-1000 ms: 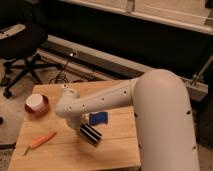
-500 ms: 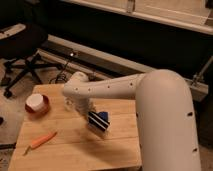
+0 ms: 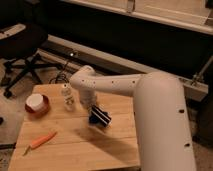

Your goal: Place the eraser on the white sponge

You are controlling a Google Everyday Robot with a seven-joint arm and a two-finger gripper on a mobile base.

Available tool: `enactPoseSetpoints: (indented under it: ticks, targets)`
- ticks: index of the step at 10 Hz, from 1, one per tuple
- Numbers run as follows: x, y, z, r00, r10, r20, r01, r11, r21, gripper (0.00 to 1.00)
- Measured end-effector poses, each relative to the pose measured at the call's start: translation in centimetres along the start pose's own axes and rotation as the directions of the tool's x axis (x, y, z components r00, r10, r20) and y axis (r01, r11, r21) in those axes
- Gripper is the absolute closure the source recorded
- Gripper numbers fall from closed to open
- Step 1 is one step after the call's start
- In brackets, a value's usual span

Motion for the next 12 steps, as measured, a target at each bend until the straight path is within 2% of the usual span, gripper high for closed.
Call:
enactPoseSetpoints:
  ticks: [2, 5, 6, 10, 12]
  targets:
    - [0.8, -0.1, 0.5, 1.0, 0.002, -0.002, -0.002, 1.0, 0.011, 0.54]
    - [0.9, 0.1, 0.9, 0.999, -0.009, 0.035, 0.009, 1.0, 0.0, 0.24]
    - [0.8, -0.1, 1.0, 0.998, -0.022, 0.053, 0.023, 1.0, -0.006, 0.2]
    - [-0.7, -0.5, 1.9, 0.994, -0.037, 0.107, 0.039, 0.999, -0.01, 0.2]
    - [-1.0, -0.4, 2.0, 0.997, -0.008, 0.077, 0.007, 1.0, 0.006, 0.2]
